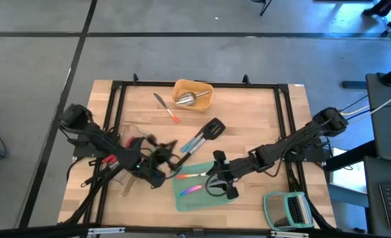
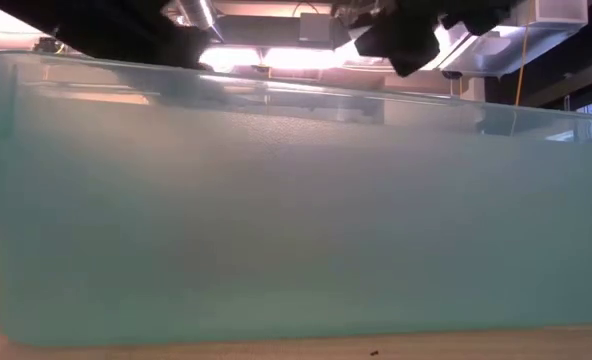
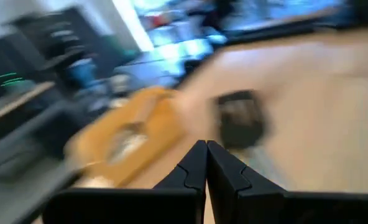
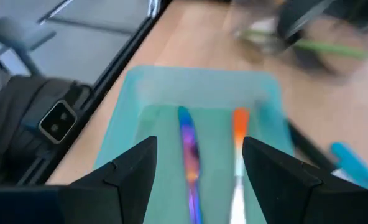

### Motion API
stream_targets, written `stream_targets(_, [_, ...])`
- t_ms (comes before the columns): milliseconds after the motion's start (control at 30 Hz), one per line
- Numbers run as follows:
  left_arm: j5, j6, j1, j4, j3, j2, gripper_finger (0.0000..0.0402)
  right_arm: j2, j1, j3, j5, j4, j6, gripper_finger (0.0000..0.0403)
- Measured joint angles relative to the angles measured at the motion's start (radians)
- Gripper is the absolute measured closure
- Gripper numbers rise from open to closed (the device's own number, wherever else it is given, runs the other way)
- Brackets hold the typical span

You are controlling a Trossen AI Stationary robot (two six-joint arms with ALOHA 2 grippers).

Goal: Pick & Place Kitchen Items
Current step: Put the orange table knife into the green bin

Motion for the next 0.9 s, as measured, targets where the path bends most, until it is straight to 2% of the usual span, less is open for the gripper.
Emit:
stream_targets(33, [0.073,0.113,0.016,0.129,0.0,0.036,0.04,-0.023,0.0,-0.028,0.021,0.024,-0.004,0.0163])
stream_targets(100, [0.289,0.379,0.051,0.39,0.0,0.104,0.04,-0.069,0.001,-0.088,0.084,0.081,-0.014,0.0163])
stream_targets(133, [0.321,0.454,0.07,0.48,0.001,0.13,0.04,-0.094,0.006,-0.12,0.119,0.107,-0.022,0.0163])
stream_targets(233, [0.349,0.62,0.132,0.606,-0.014,0.13,0.04,-0.168,0.014,-0.197,0.196,0.173,-0.048,0.0163])
stream_targets(333, [0.493,0.726,0.213,0.704,-0.027,0.102,0.04,-0.235,-0.001,-0.247,0.207,0.155,-0.064,0.0163])
stream_targets(433, [0.71,0.745,0.313,0.716,-0.031,0.055,0.04,-0.296,-0.041,-0.282,0.201,0.15,-0.112,0.0163])
stream_targets(633, [1.167,0.653,0.528,0.633,-0.029,-0.09,0.04,-0.423,-0.191,-0.316,0.076,0.032,-0.209,0.0163])
stream_targets(733, [1.25,0.595,0.621,0.586,-0.029,-0.136,0.04,-0.465,-0.283,-0.316,0.025,-0.026,-0.258,0.0163])
stream_targets(900, [1.308,0.576,0.734,0.458,-0.03,-0.162,0.04,-0.461,-0.432,-0.316,-0.101,-0.038,-0.317,0.0163])
